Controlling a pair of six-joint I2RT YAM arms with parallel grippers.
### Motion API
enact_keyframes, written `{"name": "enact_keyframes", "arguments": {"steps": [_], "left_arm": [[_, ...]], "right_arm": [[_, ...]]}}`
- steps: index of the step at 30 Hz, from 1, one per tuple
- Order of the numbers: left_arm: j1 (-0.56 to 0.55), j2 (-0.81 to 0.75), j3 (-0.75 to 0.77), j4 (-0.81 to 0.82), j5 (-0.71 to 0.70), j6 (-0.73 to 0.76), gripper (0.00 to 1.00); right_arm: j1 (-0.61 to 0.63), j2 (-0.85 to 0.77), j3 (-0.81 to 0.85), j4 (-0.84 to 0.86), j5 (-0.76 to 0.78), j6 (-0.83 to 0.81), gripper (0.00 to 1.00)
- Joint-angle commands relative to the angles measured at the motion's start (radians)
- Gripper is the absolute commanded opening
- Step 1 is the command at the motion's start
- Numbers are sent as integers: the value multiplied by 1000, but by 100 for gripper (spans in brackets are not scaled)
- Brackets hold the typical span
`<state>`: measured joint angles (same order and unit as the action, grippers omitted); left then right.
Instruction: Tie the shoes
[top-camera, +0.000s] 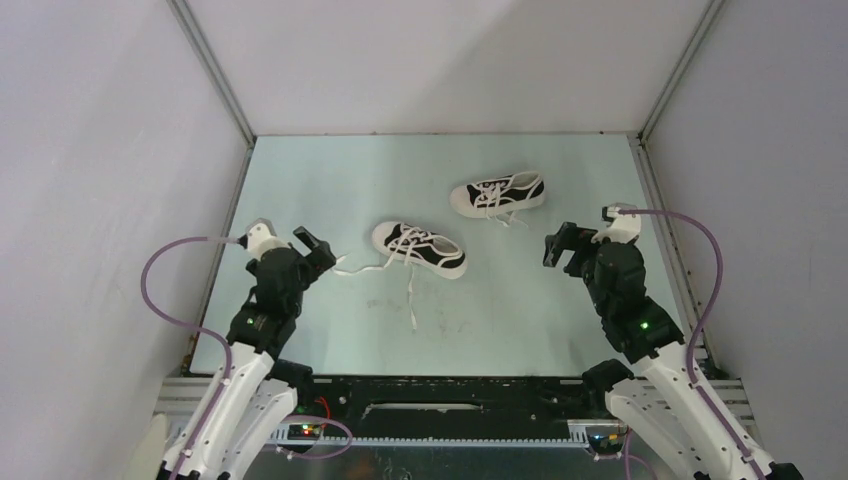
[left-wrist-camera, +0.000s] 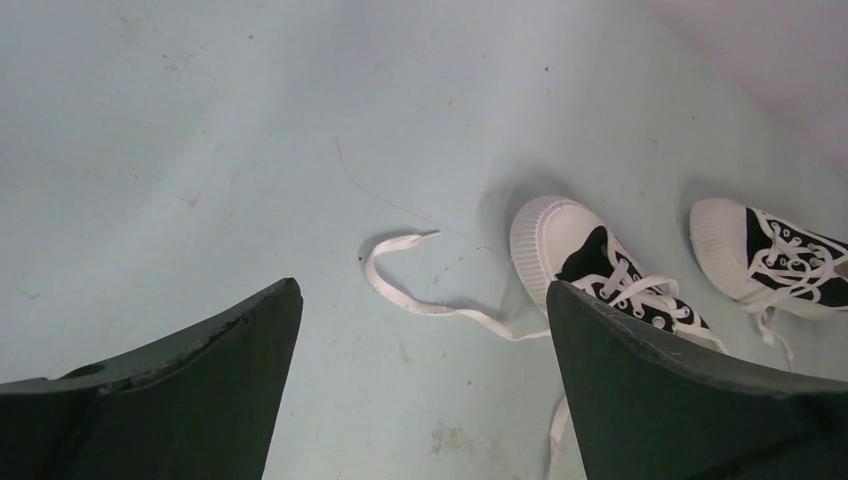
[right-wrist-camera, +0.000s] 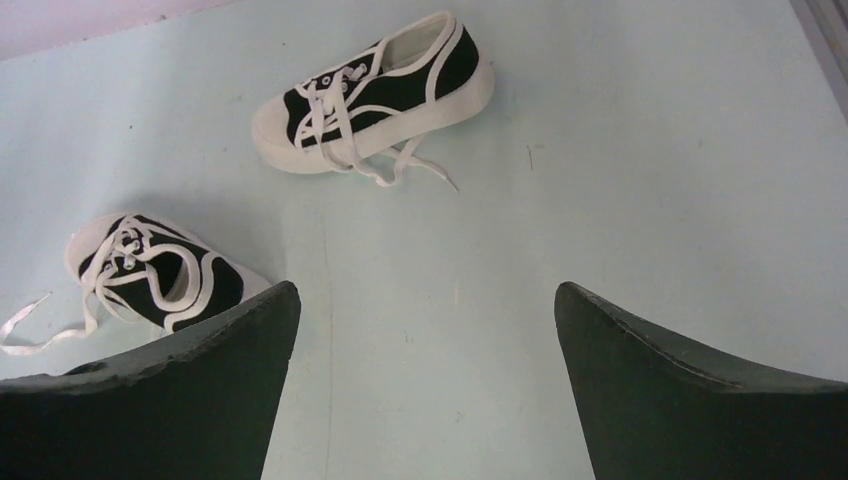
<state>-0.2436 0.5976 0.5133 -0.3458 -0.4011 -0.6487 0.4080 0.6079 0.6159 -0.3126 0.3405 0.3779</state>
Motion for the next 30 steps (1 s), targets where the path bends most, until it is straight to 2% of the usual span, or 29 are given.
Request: {"name": "enact_keyframes", "arguments": {"steps": [1, 6, 9, 11, 16, 19, 24, 30], "left_arm": [[5, -14, 18, 8, -15, -25, 100], [6, -89, -37, 42, 39, -78, 100], [6, -120, -102, 125, 85, -96, 100], [5, -106, -115, 144, 109, -105, 100], [5, -51, -103, 140, 169, -75, 100], [6, -42, -119, 166, 194, -42, 99], [5, -54, -136, 206, 240, -22, 98], [6, -75, -188, 235, 255, -66, 98]], "right_arm": [[-5, 8, -7, 10, 28, 24, 99], [-5, 9, -10, -9, -43, 40, 99], [36, 60, 24, -55, -31, 86, 99], [106, 106, 38, -67, 4, 117, 99], [398, 224, 48, 13, 131, 198, 99], [497, 388, 85, 81, 121, 276, 97], [674, 652, 253, 107, 147, 326, 88], [711, 962, 458, 80, 119, 304, 76]]}}
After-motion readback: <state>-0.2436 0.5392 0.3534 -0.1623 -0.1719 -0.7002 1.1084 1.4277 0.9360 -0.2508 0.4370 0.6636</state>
